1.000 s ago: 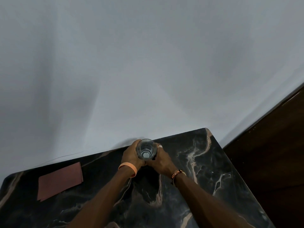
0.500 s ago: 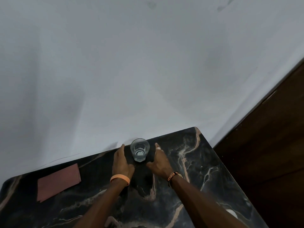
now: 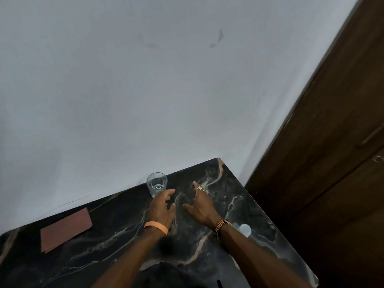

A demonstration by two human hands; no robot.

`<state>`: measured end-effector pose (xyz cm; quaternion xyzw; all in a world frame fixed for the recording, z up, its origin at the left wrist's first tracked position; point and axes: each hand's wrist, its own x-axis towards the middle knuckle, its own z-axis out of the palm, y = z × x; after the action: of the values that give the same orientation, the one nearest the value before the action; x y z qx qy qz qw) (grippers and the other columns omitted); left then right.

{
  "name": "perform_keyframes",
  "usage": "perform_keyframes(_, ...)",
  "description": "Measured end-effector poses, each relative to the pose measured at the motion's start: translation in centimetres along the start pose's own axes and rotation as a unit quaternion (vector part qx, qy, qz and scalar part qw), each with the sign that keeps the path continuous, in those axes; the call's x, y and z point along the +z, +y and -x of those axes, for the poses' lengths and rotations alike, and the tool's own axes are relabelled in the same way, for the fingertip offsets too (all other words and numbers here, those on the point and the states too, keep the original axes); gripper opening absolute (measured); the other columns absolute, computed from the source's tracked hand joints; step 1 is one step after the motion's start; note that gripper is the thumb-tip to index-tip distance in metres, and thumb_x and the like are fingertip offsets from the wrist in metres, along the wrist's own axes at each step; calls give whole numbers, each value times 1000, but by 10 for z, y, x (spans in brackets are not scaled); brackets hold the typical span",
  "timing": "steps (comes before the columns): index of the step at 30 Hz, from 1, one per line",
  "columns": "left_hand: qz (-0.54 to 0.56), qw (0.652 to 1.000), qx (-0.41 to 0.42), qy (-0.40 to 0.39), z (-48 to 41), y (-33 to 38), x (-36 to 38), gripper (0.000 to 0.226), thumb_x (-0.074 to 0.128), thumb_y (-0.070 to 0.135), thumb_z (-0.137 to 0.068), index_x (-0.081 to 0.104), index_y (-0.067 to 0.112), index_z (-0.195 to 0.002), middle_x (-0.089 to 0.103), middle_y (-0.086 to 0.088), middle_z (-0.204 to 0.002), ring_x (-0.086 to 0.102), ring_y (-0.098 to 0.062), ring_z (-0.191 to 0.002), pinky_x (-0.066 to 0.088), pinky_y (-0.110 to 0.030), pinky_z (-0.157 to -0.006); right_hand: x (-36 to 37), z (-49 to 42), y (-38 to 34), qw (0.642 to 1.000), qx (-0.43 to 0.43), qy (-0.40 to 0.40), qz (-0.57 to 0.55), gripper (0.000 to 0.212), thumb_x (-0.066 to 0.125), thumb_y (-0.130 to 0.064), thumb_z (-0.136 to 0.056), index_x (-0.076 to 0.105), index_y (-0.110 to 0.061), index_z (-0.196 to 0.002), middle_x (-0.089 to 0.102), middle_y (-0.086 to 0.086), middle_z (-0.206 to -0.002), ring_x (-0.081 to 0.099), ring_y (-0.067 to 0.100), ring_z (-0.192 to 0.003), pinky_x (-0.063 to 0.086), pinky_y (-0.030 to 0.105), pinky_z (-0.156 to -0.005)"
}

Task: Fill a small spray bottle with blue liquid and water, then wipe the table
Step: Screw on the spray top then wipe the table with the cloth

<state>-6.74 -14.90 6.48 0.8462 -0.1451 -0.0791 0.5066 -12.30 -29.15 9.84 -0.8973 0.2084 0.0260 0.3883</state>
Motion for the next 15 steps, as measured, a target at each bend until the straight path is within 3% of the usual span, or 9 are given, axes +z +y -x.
perform_keyframes(3,16,999,37,-28,6,24,18,45,65,-3,-84,61,21,-122,62,2,-120,61,-11,-110,52,-25,-93,-18,11,4,1000,-19,24,-3,92,71,-28,-88,14,-9,-157,29,12,-159,29,25,-146,31,38,-117)
perform_keyframes(6,23,996,77,-47,10,48,35,50,61,-11,-80,62,22,-118,62,3,-116,61,-7,-106,52,-24,-93,-37,25,9,999,-26,41,-24,85,71,-28,-88,22,-8,-154,32,11,-157,32,29,-144,35,46,-115)
perform_keyframes(9,22,993,96,-65,15,61,52,43,62,-7,-81,65,24,-111,66,5,-110,64,-5,-99,54,-22,-88,-54,41,18,997,-30,71,-23,67,69,-26,-90,37,-10,-146,42,10,-151,45,29,-135,44,50,-107)
perform_keyframes(12,28,991,99,-89,24,71,70,37,66,0,-82,66,21,-113,69,6,-108,66,-5,-95,50,-8,-81,-70,58,29,993,-38,111,-30,58,69,-24,-88,45,-12,-140,54,9,-137,56,24,-121,52,46,-96)
perform_keyframes(13,36,990,98,-98,27,74,75,35,67,3,-83,66,21,-112,69,6,-107,66,-6,-94,51,-9,-80,-76,62,33,991,-34,129,-31,60,70,-23,-87,45,-13,-140,55,8,-137,57,24,-120,54,43,-93)
perform_keyframes(15,36,986,97,-127,34,78,88,33,69,7,-83,66,18,-113,69,5,-108,67,-10,-96,56,-24,-85,-87,71,45,985,-25,172,-19,58,68,-16,-84,47,-13,-139,56,9,-136,60,24,-116,55,36,-88)
